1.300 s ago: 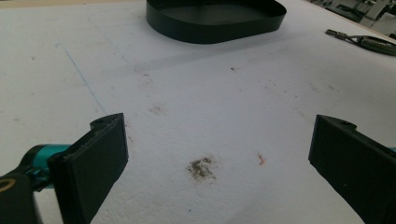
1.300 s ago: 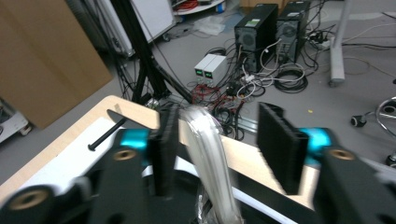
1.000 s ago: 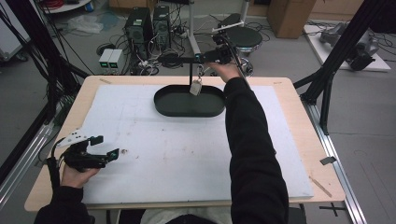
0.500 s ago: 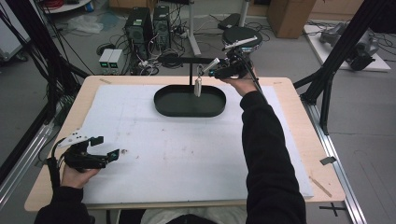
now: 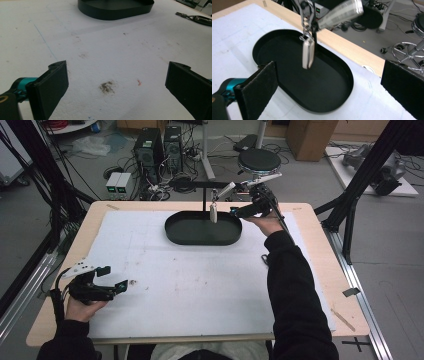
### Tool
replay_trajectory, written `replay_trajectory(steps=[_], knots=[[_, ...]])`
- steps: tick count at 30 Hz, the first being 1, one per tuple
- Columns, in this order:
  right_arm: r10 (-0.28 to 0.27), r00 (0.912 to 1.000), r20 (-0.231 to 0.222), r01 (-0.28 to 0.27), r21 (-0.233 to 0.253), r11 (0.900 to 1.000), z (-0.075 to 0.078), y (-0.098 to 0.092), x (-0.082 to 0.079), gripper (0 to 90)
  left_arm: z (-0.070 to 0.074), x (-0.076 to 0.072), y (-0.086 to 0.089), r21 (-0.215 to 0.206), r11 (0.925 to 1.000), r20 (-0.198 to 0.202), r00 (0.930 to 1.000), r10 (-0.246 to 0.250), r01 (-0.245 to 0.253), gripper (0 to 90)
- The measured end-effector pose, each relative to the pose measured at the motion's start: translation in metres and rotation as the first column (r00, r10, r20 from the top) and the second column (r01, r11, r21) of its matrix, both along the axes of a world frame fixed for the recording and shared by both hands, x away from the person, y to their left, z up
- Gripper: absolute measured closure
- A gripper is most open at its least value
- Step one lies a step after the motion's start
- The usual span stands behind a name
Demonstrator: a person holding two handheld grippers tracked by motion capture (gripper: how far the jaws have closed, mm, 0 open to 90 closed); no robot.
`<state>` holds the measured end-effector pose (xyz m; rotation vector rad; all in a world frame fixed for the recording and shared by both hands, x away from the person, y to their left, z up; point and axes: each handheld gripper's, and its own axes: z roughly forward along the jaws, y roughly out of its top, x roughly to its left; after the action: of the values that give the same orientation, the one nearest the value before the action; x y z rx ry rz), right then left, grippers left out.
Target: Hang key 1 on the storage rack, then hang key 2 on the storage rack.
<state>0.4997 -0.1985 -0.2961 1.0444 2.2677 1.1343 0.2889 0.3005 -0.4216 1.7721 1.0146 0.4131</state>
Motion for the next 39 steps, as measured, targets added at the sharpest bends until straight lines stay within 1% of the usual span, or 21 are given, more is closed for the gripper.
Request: replay_trajectory(steps=[4,5,7,11,16,22,31,34,39], knots=[[-0.013,0.9999,-0.003,0.013,0.009,1.0,-0.009,-0.009,-0.005,0.8,0.0,0.0,0.0,-0.002,1.0,0.001,1.0,0.002,-0.002,5.2],[-0.014,0.9998,-0.017,0.014,0.006,1.0,-0.012,-0.011,-0.006,0.8,0.0,0.0,0.0,0.0,1.0,0.0,1.0,0.001,-0.001,5.2],[-0.021,0.9995,-0.025,0.021,0.002,1.0,-0.018,-0.017,-0.008,0.8,0.0,0.0,0.0,0.003,1.0,0.0,1.0,0.0,0.0,5.1],[-0.046,0.9978,-0.047,0.046,0.013,0.999,-0.027,-0.029,-0.011,0.8,0.0,-0.001,0.0,0.005,1.0,0.001,1.0,-0.001,0.001,5.2],[-0.059,0.9967,-0.055,0.061,0.022,0.998,-0.035,-0.041,-0.019,0.8,0.0,-0.001,0.0,0.002,1.0,0.001,1.0,0.001,-0.001,5.2],[-0.07,0.9956,-0.062,0.071,0.021,0.997,-0.044,-0.054,-0.028,0.8,0.0,-0.001,-0.001,0.003,1.0,-0.001,1.0,-0.001,0.001,5.2],[-0.085,0.9932,-0.079,0.087,0.018,0.996,-0.056,-0.067,-0.038,0.7,0.0,0.0,-0.001,0.004,1.0,-0.007,1.0,-0.006,0.006,5.2],[-0.084,0.9926,-0.088,0.085,0.003,0.996,-0.062,-0.07,-0.042,0.8,0.0,0.0,-0.001,0.002,1.0,-0.009,0.9999,-0.007,0.007,5.2],[-0.089,0.9911,-0.1,0.088,-0.007,0.996,-0.068,-0.074,-0.046,0.8,0.0,0.0,-0.001,-0.001,1.0,-0.009,0.9999,-0.008,0.008,5.2]])
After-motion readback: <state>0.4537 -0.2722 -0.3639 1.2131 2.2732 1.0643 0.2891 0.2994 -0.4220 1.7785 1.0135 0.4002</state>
